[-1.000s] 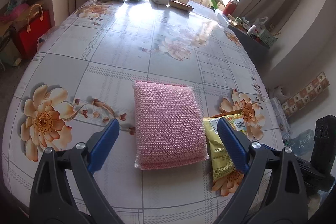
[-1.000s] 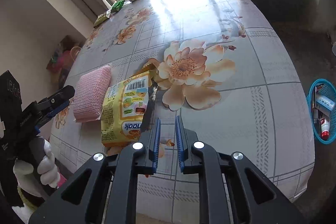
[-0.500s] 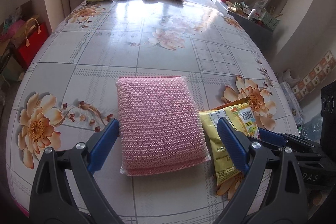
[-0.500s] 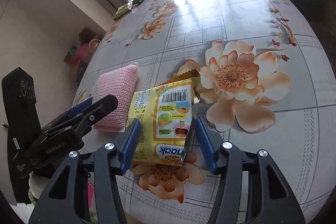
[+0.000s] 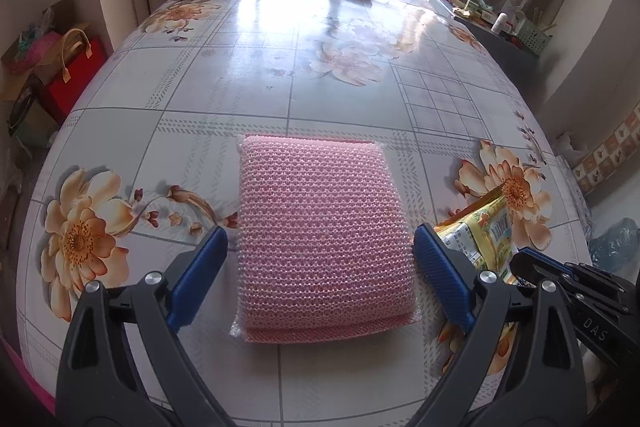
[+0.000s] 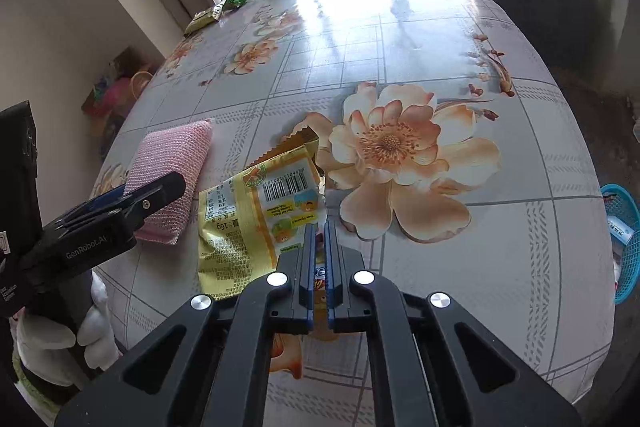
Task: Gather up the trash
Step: 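Grasp the pink sponge with the left tool while the right tool holds the snack bag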
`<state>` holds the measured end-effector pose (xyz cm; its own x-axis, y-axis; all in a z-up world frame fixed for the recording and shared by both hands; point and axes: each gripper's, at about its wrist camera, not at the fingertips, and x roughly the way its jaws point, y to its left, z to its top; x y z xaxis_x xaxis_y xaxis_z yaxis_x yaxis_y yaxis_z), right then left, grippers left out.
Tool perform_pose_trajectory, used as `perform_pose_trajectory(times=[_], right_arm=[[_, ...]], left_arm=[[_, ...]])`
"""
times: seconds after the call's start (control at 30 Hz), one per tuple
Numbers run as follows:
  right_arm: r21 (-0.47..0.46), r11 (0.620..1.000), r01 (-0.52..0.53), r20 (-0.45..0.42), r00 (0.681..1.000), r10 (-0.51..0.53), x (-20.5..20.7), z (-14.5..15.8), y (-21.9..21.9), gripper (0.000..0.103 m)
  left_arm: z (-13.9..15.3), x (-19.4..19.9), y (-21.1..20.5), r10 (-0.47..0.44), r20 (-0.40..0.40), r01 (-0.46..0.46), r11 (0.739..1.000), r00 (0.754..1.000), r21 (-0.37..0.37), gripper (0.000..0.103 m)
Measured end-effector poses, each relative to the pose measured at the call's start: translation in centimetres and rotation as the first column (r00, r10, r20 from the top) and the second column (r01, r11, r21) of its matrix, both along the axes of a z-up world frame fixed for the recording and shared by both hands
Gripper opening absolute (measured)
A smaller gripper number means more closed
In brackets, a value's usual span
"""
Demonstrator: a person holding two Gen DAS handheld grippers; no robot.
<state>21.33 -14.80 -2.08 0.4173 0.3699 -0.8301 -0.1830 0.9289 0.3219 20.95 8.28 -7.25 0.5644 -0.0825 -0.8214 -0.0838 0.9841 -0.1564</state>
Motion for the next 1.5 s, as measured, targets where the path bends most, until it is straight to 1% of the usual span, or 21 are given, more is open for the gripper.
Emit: perform_pose_trajectory(times=[0.17,0.33,0.4,0.5,0.57,0.6,0.63,0.67,0.7,0.77,0.8,0.83,0.9,0.97,1.0,1.1,1.2,1.23,1.3,1.33,1.5], right_arm=[[0.015,0.994,0.107,-0.002,0.994,-0.107,-0.6,0.0,-3.8,0.004],[0.105,0.98,0.167,-0.01,0.986,-0.167,-1.2,-0.1,-7.0,0.004],[0.155,0.974,0.164,-0.017,0.986,-0.164,-1.4,-0.1,-7.5,0.004],[0.23,0.964,0.132,-0.04,0.991,-0.126,-1.7,0.0,-7.4,0.005],[0.218,0.971,0.1,-0.036,0.995,-0.094,-1.5,0.4,-6.0,0.008],[0.202,0.976,0.077,-0.028,0.997,-0.073,-1.5,0.6,-4.9,0.021],[0.181,0.982,0.055,-0.015,0.998,-0.054,-1.5,0.9,-4.0,0.049],[0.158,0.987,0.038,0.011,0.999,-0.04,-1.7,1.3,-3.0,0.059],[0.13,0.991,0.011,0.034,0.999,-0.016,-1.8,1.6,-2.0,0.066],[0.061,0.997,-0.045,0.057,0.998,0.041,-1.8,1.8,0.1,0.07],[0.027,0.998,-0.061,0.064,0.996,0.059,-1.8,1.7,1.0,0.076],[-0.012,0.997,-0.076,0.068,0.995,0.077,-1.8,1.6,1.8,0.077],[-0.092,0.99,-0.104,0.081,0.99,0.112,-1.7,1.2,3.5,0.077],[-0.167,0.981,-0.098,0.101,0.988,0.116,-1.7,0.6,4.5,0.077],[-0.184,0.979,-0.088,0.105,0.988,0.109,-1.6,0.2,4.7,0.077],[-0.178,0.982,-0.058,0.119,0.99,0.08,-1.9,0.2,4.2,0.076],[-0.18,0.983,-0.042,0.123,0.99,0.065,-2.2,0.5,3.7,0.068],[-0.184,0.982,-0.035,0.122,0.991,0.058,-2.3,0.6,3.6,0.055],[-0.168,0.985,-0.025,0.115,0.992,0.045,-2.2,0.7,3.2,0.047],[-0.16,0.987,-0.023,0.109,0.993,0.04,-2.0,0.6,3.3,0.036],[-0.103,0.995,0.003,0.109,0.994,0.009,-2.5,0.8,2.1,0.033]], left_arm=[[-0.3,0.3,-0.3,-0.014,-0.005,0.014,1.0,1.0,0.018,0.09],[-0.4,0.3,-0.6,-0.033,0.006,0.033,0.998,0.999,0.052,0.089],[-0.3,0.2,-0.5,-0.04,0.009,0.039,0.998,0.999,0.053,0.08],[-0.3,0.1,-0.2,-0.038,0.009,0.037,0.998,0.999,0.044,0.079],[-0.3,-0.1,0.0,-0.035,0.012,0.035,0.998,0.999,0.046,0.078],[-0.2,-0.3,0.1,-0.035,0.014,0.034,0.998,0.999,0.044,0.078],[-0.2,-0.6,0.2,-0.032,0.015,0.031,0.999,0.999,0.043,0.078],[-0.2,-0.8,0.4,-0.028,0.017,0.027,0.999,0.999,0.043,0.078],[-0.1,-1.1,0.6,-0.024,0.018,0.024,0.999,1.0,0.041,0.078],[0.0,-1.7,1.1,-0.014,0.02,0.013,0.999,1.0,0.036,0.078],[0.1,-2.1,1.4,-0.008,0.021,0.008,0.999,1.0,0.034,0.078],[0.2,-2.4,1.7,-0.003,0.023,0.002,1.0,1.0,0.03,0.078],[0.4,-2.9,2.4,0.006,0.027,-0.007,1.0,1.0,0.017,0.078],[0.6,-3.4,3.0,0.015,0.033,-0.015,1.0,0.999,0.001,0.077],[0.7,-3.5,3.2,0.019,0.036,-0.019,1.0,0.999,-0.007,0.077],[1.2,-4.1,3.8,0.029,0.049,-0.027,0.999,0.998,-0.028,0.077],[1.8,-4.6,4.2,0.029,0.067,-0.027,0.999,0.997,-0.037,0.077],[2.0,-4.7,4.3,0.03,0.073,-0.027,0.999,0.997,-0.041,0.077],[2.4,-5.0,4.4,0.031,0.083,-0.027,0.998,0.996,-0.051,0.077],[2.6,-5.1,4.4,0.032,0.087,-0.027,0.998,0.996,-0.056,0.077],[3.5,-5.7,3.8,0.02,0.106,-0.014,0.998,0.994,-0.061,0.077]])
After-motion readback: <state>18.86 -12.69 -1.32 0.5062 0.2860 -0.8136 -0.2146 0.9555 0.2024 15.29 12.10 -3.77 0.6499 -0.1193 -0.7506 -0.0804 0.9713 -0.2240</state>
